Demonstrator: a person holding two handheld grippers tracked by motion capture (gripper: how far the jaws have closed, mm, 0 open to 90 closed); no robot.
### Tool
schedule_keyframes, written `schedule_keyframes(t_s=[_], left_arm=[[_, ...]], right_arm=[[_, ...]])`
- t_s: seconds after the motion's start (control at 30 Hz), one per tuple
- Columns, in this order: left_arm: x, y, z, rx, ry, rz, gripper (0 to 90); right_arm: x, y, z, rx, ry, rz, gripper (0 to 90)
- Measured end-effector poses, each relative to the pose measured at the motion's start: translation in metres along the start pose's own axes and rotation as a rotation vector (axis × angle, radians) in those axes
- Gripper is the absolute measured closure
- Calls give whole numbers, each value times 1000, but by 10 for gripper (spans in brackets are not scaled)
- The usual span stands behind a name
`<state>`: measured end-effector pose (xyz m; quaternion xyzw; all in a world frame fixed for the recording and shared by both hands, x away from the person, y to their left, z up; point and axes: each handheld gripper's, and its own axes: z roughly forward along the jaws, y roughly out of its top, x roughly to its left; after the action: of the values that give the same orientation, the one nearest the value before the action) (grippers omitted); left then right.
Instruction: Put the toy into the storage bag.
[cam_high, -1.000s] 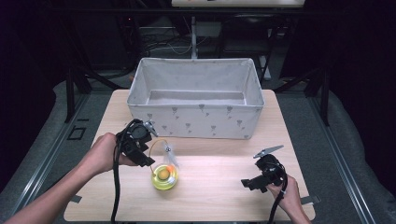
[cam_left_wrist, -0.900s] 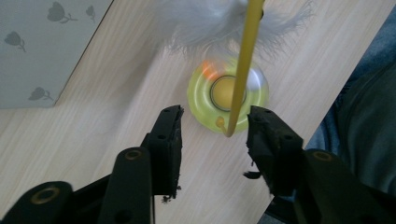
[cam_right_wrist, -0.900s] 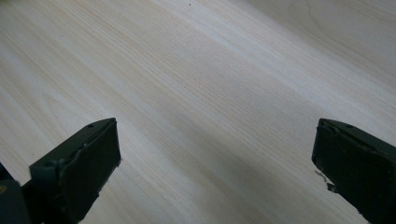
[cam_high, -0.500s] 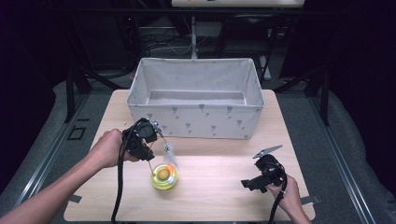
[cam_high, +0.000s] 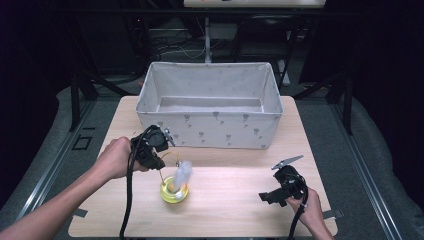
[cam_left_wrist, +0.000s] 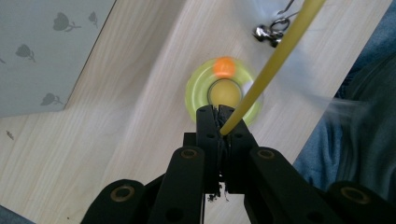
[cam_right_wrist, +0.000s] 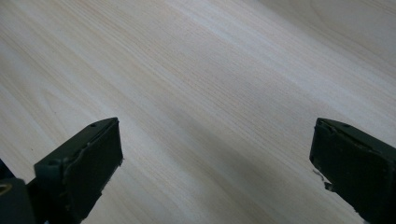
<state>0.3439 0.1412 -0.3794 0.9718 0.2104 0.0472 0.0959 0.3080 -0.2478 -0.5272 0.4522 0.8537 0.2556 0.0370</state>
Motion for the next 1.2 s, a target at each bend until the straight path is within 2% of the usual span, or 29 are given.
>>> schedule_keyframes(t_s=[0.17, 0.3, 0.63, 0.8, 0.97, 1.2], left_arm=[[-1, 1, -3, 2, 19, 7, 880], [-1, 0, -8, -6, 27, 10, 881], [5, 0, -27, -5, 54, 6, 881], [10, 0, -37, 16, 77, 2, 881], [16, -1, -44, 6, 93, -7, 881], [23, 2, -63, -1, 123, -14, 881]], right_arm=[[1, 0, 0, 4, -12, -10, 21], [0, 0, 1, 3, -8, 0, 22], [1, 0, 1, 1, -4, -3, 27], [1, -1, 0, 4, -4, -18, 24], [2, -1, 1, 5, 2, -20, 23], [1, -1, 1, 16, 0, -21, 22]])
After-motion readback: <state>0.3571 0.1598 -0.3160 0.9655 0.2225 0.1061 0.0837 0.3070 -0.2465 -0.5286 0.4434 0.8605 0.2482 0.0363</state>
